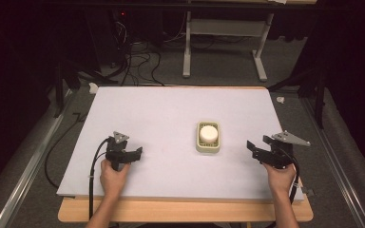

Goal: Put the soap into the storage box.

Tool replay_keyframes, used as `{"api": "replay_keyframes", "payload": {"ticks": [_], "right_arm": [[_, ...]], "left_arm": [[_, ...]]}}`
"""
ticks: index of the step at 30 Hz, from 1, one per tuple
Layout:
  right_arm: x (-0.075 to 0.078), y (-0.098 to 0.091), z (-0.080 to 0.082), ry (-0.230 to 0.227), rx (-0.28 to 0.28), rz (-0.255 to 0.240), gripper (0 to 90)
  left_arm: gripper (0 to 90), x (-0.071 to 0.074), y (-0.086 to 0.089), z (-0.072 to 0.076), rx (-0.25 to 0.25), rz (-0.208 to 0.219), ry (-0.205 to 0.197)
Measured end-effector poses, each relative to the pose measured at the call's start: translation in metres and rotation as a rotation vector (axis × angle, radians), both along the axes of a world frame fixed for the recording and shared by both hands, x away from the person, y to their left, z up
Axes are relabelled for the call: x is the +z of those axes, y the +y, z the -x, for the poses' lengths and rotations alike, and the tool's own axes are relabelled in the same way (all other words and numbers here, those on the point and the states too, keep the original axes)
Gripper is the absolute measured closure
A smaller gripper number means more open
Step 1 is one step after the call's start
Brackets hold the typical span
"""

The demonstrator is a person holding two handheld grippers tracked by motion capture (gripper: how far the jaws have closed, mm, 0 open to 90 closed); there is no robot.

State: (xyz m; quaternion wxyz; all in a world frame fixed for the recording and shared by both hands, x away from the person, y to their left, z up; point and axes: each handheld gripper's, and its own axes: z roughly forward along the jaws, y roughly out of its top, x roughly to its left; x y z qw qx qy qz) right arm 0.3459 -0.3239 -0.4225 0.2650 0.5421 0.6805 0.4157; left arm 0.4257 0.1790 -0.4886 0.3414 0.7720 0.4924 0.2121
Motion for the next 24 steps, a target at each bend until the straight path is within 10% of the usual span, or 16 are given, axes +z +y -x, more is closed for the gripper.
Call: {"api": "replay_keyframes", "payload": {"ticks": [24], "right_arm": [[-0.031,-0.015,0.009,0.049,-0.041,-0.020,28.6]], "left_arm": [[20.3,0.000,0.000,0.000,0.000,0.001,0.001]]}}
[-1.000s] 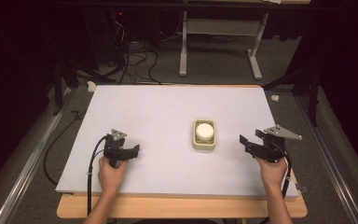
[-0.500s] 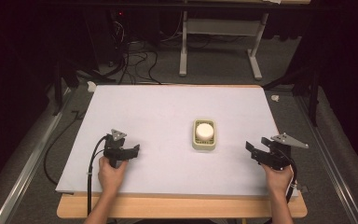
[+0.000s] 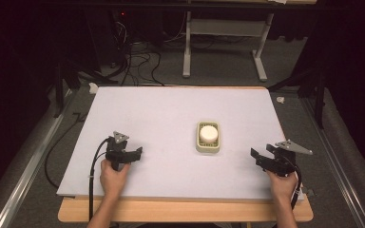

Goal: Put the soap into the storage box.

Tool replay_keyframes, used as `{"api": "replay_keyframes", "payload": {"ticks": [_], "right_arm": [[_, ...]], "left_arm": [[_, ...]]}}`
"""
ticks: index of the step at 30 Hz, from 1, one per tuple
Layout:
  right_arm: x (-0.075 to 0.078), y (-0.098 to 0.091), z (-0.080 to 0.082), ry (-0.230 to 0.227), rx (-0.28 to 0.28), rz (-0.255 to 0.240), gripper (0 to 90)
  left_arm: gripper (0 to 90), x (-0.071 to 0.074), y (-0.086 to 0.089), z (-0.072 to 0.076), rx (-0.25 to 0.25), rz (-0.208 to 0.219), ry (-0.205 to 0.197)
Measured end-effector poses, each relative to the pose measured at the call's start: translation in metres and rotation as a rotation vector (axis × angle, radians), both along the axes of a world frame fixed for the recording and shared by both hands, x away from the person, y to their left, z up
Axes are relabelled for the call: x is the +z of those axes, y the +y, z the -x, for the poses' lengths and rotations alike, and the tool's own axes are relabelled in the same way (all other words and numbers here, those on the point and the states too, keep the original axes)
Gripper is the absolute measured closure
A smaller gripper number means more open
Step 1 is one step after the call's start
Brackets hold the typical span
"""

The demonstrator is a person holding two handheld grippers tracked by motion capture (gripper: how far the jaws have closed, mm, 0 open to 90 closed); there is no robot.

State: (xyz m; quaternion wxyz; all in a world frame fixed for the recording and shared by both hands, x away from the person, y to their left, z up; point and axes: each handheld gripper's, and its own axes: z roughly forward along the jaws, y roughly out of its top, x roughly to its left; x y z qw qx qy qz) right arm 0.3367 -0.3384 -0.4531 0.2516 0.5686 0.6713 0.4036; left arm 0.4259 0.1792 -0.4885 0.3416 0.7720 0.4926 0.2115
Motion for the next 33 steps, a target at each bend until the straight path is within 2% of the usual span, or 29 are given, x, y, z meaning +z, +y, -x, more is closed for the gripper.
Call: {"api": "replay_keyframes", "payload": {"ticks": [22,33], "right_arm": [[-0.023,0.006,-0.011,0.094,-0.017,0.072,29.1],[-0.026,0.010,-0.014,0.124,-0.023,0.115,29.0]], "left_arm": [[20.3,0.000,0.000,0.000,0.000,-0.001,0.000],[20.3,0.000,0.000,0.000,0.000,-0.001,0.000]]}}
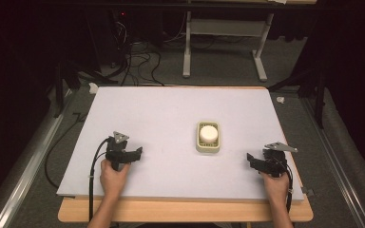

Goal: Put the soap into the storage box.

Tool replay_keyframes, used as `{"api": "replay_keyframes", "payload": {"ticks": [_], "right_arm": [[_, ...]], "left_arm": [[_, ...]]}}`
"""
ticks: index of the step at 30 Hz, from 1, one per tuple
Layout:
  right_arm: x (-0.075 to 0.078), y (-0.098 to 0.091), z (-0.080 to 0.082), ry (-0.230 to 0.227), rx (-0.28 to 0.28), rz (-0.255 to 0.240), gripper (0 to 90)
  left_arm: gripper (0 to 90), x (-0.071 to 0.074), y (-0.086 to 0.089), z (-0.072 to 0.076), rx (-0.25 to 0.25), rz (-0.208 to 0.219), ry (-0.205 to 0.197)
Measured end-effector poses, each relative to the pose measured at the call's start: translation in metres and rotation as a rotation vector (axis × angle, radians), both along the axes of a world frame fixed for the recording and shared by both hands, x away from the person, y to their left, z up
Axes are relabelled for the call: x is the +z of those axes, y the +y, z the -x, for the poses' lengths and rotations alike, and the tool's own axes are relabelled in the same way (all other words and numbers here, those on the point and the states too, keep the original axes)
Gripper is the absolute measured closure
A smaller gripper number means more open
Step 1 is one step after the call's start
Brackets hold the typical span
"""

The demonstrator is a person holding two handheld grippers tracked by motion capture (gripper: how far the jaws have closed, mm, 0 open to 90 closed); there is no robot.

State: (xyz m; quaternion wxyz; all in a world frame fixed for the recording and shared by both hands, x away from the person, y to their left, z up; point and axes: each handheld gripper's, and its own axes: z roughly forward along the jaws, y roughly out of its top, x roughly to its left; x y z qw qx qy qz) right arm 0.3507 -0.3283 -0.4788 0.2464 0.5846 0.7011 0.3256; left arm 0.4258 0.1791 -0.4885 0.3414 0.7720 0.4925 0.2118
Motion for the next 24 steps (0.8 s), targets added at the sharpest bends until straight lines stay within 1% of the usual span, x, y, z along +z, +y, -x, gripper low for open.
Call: {"api": "replay_keyframes", "payload": {"ticks": [2,8,10,13,15,17,24], "right_arm": [[-0.0011,0.0009,-0.0020,0.023,0.006,0.012,28.4],[-0.0019,0.0015,-0.0026,0.024,0.006,0.016,28.2],[-0.0019,0.0024,-0.0026,0.031,0.007,0.021,27.7],[-0.0028,0.0061,-0.0027,0.028,0.013,0.058,26.0],[-0.0030,0.0056,-0.0026,0.028,0.017,0.053,25.3],[-0.0030,0.0064,-0.0026,0.028,0.020,0.062,25.2],[-0.0033,0.0062,-0.0025,0.025,0.018,0.060,25.2]], "left_arm": [[20.3,0.0000,0.0000,0.0000,0.000,0.000,0.000],[20.3,0.0000,-0.0001,0.0000,0.000,0.000,0.000],[20.3,0.0000,-0.0001,0.0000,0.000,0.000,0.000],[20.3,0.0000,-0.0001,0.0001,0.000,0.000,-0.001],[20.3,0.0000,0.0000,0.0001,0.000,-0.001,0.000],[20.3,0.0000,-0.0001,0.0001,0.000,0.000,0.000],[20.3,0.0000,-0.0001,0.0002,0.000,0.000,0.000]]}}
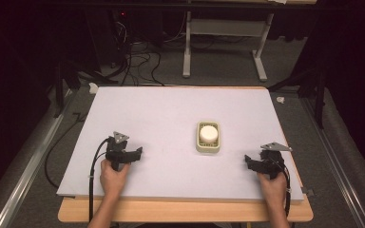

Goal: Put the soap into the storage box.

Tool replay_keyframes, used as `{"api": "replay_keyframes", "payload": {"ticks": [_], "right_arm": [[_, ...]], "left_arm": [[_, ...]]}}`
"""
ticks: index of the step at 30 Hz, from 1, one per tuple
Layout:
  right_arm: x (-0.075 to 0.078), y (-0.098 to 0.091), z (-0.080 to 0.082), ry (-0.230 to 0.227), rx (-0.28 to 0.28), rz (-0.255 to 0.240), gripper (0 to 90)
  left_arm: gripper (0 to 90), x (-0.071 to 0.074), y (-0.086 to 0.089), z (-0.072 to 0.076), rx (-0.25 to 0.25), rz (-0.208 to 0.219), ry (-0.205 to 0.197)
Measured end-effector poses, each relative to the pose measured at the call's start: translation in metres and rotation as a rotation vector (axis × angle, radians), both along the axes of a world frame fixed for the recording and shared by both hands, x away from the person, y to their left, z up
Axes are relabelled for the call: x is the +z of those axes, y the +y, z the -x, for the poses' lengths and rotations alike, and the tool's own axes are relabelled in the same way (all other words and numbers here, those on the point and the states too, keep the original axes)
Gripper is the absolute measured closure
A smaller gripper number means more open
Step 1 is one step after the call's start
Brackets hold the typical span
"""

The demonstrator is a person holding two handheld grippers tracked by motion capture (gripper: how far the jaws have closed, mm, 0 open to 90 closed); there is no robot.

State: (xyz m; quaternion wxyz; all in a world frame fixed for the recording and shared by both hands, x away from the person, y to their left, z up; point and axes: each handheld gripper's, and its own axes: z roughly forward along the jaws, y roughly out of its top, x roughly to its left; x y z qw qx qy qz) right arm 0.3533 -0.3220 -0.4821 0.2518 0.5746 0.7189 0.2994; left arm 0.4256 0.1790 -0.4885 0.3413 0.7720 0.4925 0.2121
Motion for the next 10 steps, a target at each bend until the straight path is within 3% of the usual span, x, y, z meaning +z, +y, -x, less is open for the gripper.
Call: {"api": "replay_keyframes", "payload": {"ticks": [10], "right_arm": [[0.0001,-0.0005,-0.0001,0.004,-0.001,-0.005,25.1]], "left_arm": [[20.3,0.0000,0.0000,0.0000,0.000,0.000,0.000]]}}
